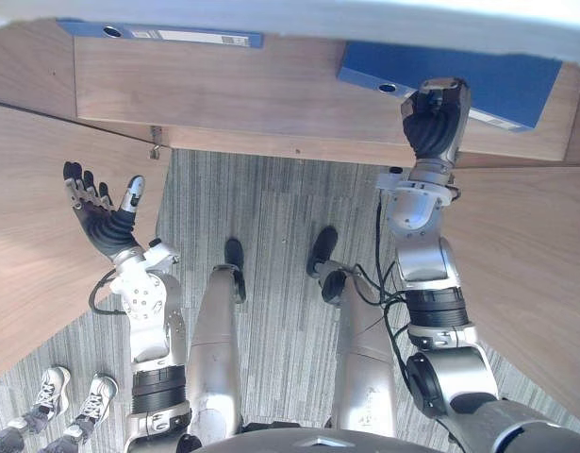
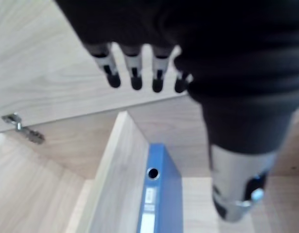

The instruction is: Walk over to the cabinet, pick up the folder, carry it to the office cabinet, place the folder inside the office cabinet, then close the office cabinet door

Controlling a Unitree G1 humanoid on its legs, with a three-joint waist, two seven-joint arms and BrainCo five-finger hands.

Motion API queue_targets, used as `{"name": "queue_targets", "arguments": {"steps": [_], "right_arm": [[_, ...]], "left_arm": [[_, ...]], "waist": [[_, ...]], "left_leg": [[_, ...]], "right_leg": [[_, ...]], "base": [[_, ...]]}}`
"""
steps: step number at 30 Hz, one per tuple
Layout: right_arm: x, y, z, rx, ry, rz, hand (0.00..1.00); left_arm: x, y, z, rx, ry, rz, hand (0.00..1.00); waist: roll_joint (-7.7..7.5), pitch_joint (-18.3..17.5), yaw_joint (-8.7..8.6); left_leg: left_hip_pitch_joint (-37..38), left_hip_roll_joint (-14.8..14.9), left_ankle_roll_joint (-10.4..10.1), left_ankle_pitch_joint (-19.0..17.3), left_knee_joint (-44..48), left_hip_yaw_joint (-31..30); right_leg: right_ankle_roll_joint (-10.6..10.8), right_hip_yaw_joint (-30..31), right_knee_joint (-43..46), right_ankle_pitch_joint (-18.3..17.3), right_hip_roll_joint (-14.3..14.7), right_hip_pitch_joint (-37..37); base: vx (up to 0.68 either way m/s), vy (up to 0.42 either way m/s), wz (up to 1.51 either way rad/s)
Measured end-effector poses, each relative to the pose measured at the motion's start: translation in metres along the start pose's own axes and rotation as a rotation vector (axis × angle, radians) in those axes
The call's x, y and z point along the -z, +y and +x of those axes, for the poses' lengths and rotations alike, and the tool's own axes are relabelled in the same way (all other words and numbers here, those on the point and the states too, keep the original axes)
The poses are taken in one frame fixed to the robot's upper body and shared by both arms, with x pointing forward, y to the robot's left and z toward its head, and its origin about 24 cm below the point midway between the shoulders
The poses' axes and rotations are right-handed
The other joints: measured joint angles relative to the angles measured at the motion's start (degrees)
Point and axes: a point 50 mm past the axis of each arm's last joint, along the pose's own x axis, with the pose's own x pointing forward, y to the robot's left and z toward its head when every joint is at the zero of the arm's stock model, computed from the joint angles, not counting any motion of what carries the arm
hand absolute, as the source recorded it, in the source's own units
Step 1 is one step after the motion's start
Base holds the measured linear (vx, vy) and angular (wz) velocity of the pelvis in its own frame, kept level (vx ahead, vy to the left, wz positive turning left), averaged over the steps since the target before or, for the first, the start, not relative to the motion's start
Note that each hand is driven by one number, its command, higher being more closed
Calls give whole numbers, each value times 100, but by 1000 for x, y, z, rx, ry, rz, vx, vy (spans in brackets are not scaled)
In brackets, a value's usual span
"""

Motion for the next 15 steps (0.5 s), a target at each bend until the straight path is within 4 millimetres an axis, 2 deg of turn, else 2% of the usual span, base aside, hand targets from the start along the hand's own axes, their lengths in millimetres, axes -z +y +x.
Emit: {"name": "queue_targets", "arguments": {"steps": [4, 9, 15], "right_arm": [[2, 3, -1, -21, 8, -8, 100], [-7, 10, 6, -37, -34, -24, 100], [-6, 6, 12, -33, -50, -55, 100]], "left_arm": [[-2, 0, 0, 4, -12, -3, 0], [-13, 0, 4, 21, -63, -9, 0], [-13, 0, 4, 26, -66, -11, 0]], "waist": [[0, 64, 24], [3, 160, 39], [2, 236, 45]], "left_leg": [[-55, -31, 13, -38, 145, -42], [-424, -30, 6, -28, 379, -85], [-621, -5, 3, -26, 556, -94]], "right_leg": [[23, 0, 169, -62, -52, -41], [13, 31, 427, -70, -72, -419], [11, 69, 554, -69, -68, -622]], "base": [[-38, -11, 7], [-71, -38, 2], [-69, -37, -1]]}}
